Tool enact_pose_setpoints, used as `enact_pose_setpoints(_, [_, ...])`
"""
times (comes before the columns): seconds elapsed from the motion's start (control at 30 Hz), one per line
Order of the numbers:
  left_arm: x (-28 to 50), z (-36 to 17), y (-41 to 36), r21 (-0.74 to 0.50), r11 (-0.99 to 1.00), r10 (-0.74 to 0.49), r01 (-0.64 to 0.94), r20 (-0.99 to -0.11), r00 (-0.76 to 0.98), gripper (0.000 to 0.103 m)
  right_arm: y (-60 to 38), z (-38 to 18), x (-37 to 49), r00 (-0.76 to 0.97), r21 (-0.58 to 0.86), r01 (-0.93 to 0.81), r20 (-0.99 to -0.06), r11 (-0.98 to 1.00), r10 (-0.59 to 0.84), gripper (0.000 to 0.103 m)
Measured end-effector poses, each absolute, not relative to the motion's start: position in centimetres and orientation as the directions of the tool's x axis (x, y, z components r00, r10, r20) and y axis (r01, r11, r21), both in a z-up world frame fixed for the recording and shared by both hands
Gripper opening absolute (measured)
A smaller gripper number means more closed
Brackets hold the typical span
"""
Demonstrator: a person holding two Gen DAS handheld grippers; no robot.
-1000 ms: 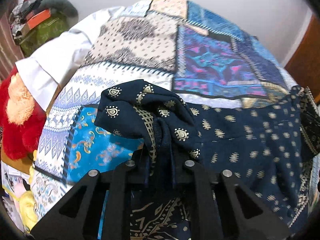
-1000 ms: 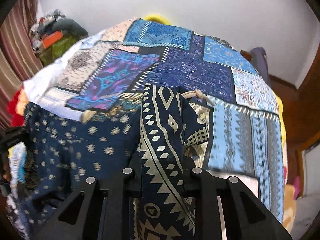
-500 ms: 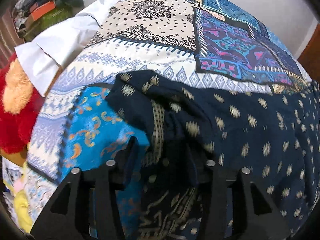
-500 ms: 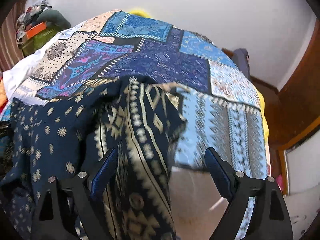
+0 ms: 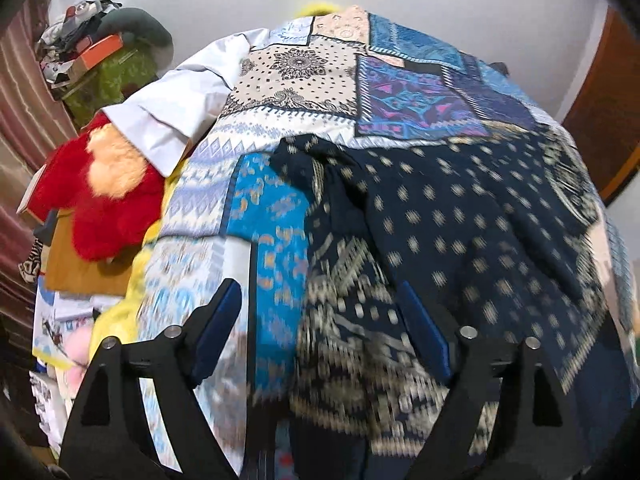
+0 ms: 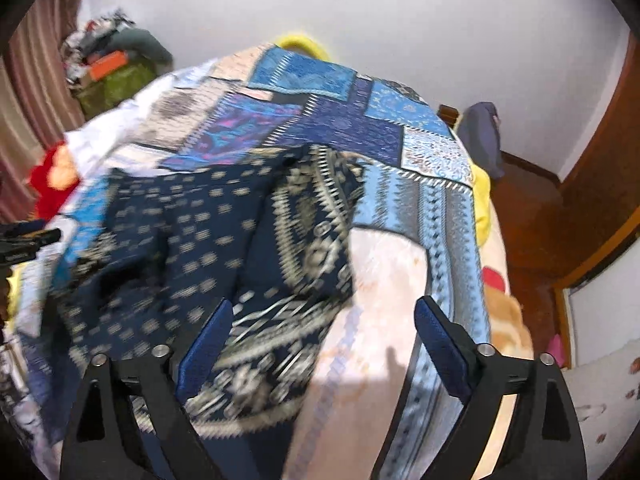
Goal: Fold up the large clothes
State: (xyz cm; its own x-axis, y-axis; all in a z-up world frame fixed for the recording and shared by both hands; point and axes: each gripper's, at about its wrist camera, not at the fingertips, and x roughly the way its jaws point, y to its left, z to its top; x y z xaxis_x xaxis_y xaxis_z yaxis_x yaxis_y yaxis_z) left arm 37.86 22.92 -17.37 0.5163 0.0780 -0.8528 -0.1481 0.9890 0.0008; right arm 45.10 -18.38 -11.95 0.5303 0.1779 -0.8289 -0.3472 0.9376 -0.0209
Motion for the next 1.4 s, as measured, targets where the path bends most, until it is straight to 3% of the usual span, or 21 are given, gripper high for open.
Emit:
enact_pose_setpoints(0.23, [30.2, -17.7, 22.0, -0.019, 0.992, 0.045, -0.126, -0.87, 0.49, 0.084, -19.7, -10.9, 36.9, 0.487, 0.106, -0.378, -0.822, 0.92, 0.295, 0.096])
enact_pose_setpoints(0.6, [20.8, -26.5, 21.9, -0.098, 0.981, -0.043, -0.168, -0.953, 0.301, 0.084, -21.4, -16.1, 27.9, 0.362, 0.181, -0.375, -0.874, 0.909, 0.324, 0.096])
enact_pose_setpoints(0.9, [18.5, -31.4, 21.0, -0.23, 0.941, -0.168, -0.25, -0.954, 0.247, 0.084, -20.5, -18.1, 24.8, 0.308, 0.237, -0.408, -0.874, 0.882, 0.377, 0.093])
enact_pose_setpoints(1.0, [18.3, -31.3, 20.7, -0.263, 0.932, -0.193, -0.248, -0.942, 0.273, 0.071, -19.7, -17.9, 24.6, 0.303, 0.239, -0.442, -0.867, 0.864, 0.395, 0.077])
enact_pose_setpoints(1.07, [18.2, -31.3, 20.4, -0.296, 0.925, -0.227, -0.238, -0.933, 0.279, 0.054, -19.1, -17.8, 24.5, 0.302, 0.24, -0.462, -0.862, 0.854, 0.406, 0.061])
enact_pose_setpoints(1.2, [18.4, -30.6, 18.9, -0.301, 0.932, -0.239, -0.203, -0.93, 0.279, 0.036, -18.5, -17.7, 24.8, 0.287, 0.291, -0.473, -0.842, 0.832, 0.457, 0.032])
enact_pose_setpoints(1.23, [18.6, -30.4, 18.5, -0.297, 0.934, -0.238, -0.199, -0.931, 0.277, 0.027, -18.4, -17.7, 24.8, 0.283, 0.302, -0.476, -0.837, 0.826, 0.469, 0.024])
enact_pose_setpoints(1.27, [18.8, -30.0, 18.2, -0.295, 0.937, -0.237, -0.189, -0.931, 0.278, 0.011, -18.2, -17.6, 24.9, 0.281, 0.31, -0.48, -0.832, 0.821, 0.479, 0.018])
enact_pose_setpoints(1.4, [19.7, -27.2, 17.6, -0.299, 0.943, -0.236, -0.143, -0.909, 0.344, 0.008, -17.8, -16.7, 25.5, 0.303, 0.33, -0.482, -0.807, 0.812, 0.508, 0.014])
